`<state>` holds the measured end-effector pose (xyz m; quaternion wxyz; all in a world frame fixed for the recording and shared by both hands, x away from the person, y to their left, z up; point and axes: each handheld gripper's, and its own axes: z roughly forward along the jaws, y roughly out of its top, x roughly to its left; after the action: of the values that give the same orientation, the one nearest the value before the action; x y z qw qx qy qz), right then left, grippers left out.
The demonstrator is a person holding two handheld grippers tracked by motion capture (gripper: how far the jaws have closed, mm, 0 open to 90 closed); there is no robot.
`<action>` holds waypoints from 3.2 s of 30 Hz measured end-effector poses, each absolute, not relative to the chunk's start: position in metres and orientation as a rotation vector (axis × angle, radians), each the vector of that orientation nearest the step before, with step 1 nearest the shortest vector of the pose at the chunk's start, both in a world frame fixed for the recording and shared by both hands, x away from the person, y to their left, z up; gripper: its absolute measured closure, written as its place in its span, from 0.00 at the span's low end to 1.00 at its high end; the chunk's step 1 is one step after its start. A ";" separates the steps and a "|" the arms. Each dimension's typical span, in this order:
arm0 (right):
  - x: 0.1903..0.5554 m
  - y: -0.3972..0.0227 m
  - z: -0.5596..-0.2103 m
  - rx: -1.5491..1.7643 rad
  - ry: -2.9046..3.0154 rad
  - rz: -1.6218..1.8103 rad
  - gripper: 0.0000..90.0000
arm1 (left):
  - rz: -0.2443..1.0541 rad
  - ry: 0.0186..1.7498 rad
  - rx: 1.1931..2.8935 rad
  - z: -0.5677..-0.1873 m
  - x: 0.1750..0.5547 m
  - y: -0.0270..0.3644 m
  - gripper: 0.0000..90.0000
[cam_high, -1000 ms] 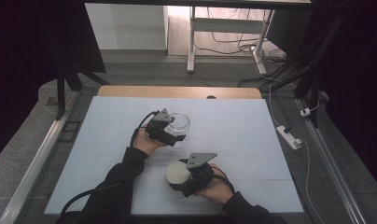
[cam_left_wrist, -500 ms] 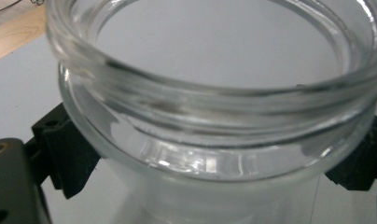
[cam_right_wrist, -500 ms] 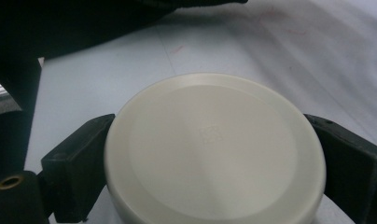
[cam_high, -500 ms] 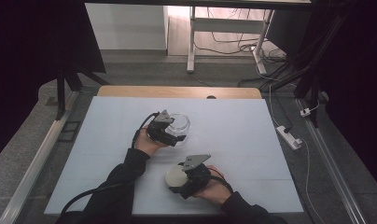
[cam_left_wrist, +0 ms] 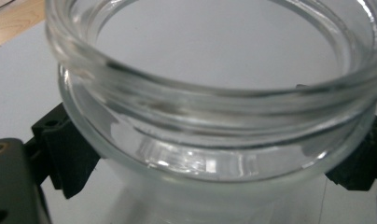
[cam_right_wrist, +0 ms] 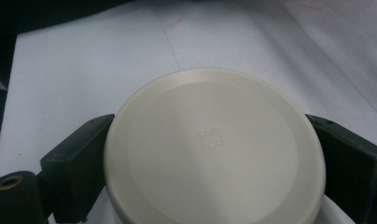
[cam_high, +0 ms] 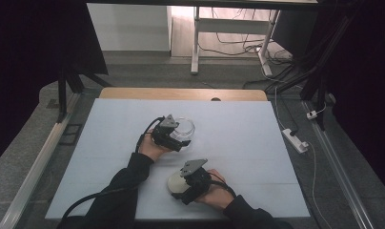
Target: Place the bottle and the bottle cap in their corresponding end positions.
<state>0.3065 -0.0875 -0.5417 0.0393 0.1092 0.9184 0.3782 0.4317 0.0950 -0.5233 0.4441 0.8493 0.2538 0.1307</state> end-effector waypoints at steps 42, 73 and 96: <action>0.305 -0.096 -0.526 0.406 2.764 1.316 0.00 | 0.315 0.655 2.097 -0.502 0.419 0.107 0.00; 0.299 -0.126 -0.494 0.518 2.615 1.411 0.00 | 0.231 0.666 2.041 -0.478 0.349 0.145 0.00; 0.287 -0.177 -0.479 0.666 2.482 1.366 0.00 | 0.224 0.732 2.015 -0.479 0.280 0.181 0.00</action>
<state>0.2875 -0.1771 -0.4787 0.1153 0.2272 0.8472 0.4662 0.2797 0.1806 -0.4786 0.4734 0.8235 0.2991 0.0914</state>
